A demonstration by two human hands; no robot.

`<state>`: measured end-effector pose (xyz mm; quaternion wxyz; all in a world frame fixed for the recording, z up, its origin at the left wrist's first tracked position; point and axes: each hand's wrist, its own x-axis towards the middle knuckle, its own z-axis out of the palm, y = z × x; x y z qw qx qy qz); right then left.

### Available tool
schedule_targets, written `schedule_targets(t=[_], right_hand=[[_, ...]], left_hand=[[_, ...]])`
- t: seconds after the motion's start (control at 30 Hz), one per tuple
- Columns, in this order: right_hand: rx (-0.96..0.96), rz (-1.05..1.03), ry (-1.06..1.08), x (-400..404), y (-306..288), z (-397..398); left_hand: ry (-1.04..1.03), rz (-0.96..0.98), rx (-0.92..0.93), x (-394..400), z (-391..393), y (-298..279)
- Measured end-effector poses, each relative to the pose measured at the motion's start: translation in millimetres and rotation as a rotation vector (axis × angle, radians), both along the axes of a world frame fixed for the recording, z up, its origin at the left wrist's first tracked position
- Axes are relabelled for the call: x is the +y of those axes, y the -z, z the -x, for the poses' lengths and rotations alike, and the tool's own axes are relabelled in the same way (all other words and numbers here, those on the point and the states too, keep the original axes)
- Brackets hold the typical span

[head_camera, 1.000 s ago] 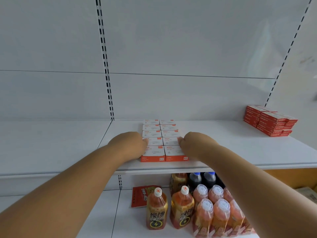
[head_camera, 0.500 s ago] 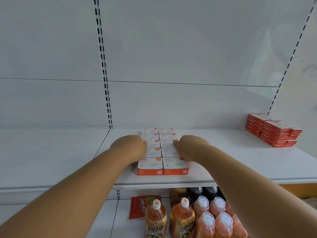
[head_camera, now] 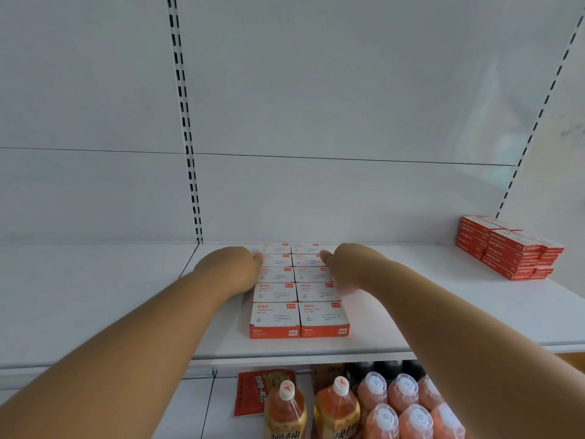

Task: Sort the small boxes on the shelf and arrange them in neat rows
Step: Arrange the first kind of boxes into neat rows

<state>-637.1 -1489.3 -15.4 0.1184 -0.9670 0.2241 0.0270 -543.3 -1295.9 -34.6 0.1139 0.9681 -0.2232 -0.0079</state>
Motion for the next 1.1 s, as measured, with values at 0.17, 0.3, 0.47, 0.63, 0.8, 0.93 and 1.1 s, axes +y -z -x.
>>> schedule_targets(t=[0.17,0.3,0.47,0.63,0.8,0.93,1.1], right_hand=[[0.071,0.11,-0.034,-1.0,7.2,-15.0],[0.097,0.163,-0.056,5.3,3.4,-12.3],[0.103,0.195,-0.081,9.1,2.0,-9.5],[0.082,0.103,-0.038,2.1,2.7,-19.1],[0.067,0.131,-0.001,-12.3,4.2,-39.6],[0.01,0.046,0.029,-21.0,10.5,-55.4],[0.043,0.102,-0.01,-22.4,15.8,-61.4]], left_hand=[[0.013,-0.015,-0.006,-9.7,-12.7,2.7],[0.024,-0.037,-0.034,-14.1,-18.3,9.8],[0.043,-0.038,-0.054,-14.1,-21.6,13.4],[0.041,-0.035,0.006,-15.0,-25.9,6.0],[-0.039,-0.035,-0.013,-20.2,-40.6,-4.2],[-0.024,-0.036,0.014,-34.8,-51.6,-3.3],[-0.04,-0.043,0.01,-40.8,-57.4,7.2]])
